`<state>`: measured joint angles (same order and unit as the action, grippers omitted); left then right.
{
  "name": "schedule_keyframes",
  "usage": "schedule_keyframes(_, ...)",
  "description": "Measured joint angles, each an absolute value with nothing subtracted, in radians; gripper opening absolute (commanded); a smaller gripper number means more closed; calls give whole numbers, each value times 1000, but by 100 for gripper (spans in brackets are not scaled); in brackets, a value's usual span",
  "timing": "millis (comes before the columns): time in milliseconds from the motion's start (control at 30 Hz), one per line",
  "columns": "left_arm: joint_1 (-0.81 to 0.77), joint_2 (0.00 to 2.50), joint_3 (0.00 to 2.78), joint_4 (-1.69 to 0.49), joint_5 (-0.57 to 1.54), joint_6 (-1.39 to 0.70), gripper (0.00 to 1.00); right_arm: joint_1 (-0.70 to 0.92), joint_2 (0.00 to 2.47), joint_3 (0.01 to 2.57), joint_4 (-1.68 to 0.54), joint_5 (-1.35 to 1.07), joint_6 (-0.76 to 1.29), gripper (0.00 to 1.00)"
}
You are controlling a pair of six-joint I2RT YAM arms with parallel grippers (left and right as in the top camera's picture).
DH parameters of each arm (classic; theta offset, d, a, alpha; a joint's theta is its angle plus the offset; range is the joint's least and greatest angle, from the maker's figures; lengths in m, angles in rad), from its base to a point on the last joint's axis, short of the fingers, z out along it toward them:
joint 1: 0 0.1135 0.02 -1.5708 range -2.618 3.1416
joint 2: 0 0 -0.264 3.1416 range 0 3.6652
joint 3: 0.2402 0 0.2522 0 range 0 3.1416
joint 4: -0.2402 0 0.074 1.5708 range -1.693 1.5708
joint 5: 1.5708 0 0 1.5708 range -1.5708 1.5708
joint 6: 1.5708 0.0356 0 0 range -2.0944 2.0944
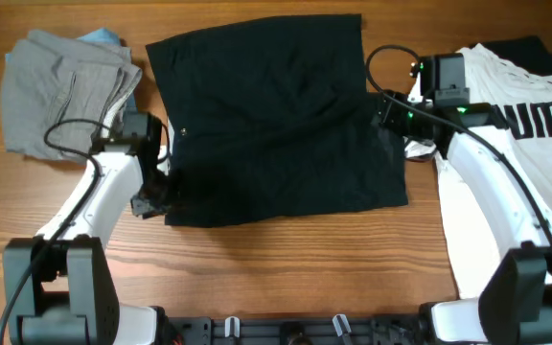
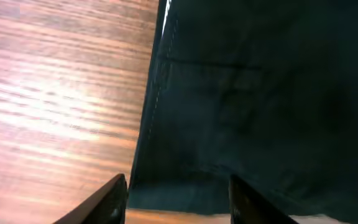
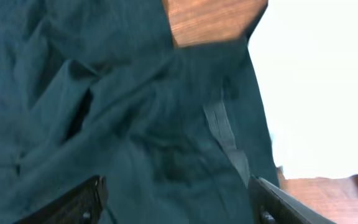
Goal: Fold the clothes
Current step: 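Pinch the shorts' side edges with both grippers and straighten them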
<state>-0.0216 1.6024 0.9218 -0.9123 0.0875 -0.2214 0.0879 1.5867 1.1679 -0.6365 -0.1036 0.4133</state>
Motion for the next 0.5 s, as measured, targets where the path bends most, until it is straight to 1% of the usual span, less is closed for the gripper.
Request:
schedule_keyframes(33,-22,1602,900,-880,88,-221,42,88,1582,1168,-656,-105,412,77)
schedule_keyframes(67,-22,1602,882,-853,89,-221,28,88,1580,1168,-689,-120,402,76)
schedule_keyframes(100,-22,1602,862,-822,93,-221,22,88,1580,1168,-699,-130,397,77)
schedule_keyframes(133,-22,1602,857,-810,93,-222,9,88,1580,1168,-703,-137,391,77)
schedule_keyframes(167,-21,1602,855,-805,96,-221,4,88,1579,1168,-709,-147,386,77)
schedule_keyframes(267,-20,1602,855,-825,104,-218,4,88,1580,1168,-720,-164,368,77)
schedule_keyframes(367,-17,1600,875,-927,112,-218,4,88,1580,1168,-728,-173,360,77)
schedule_keyframes(433,-6,1592,935,-1011,121,-218,4,88,1580,1168,-730,-178,357,77)
schedule_keyframes(500,9,1562,1016,-1034,125,-218,4,88,1580,1168,-730,-179,356,77)
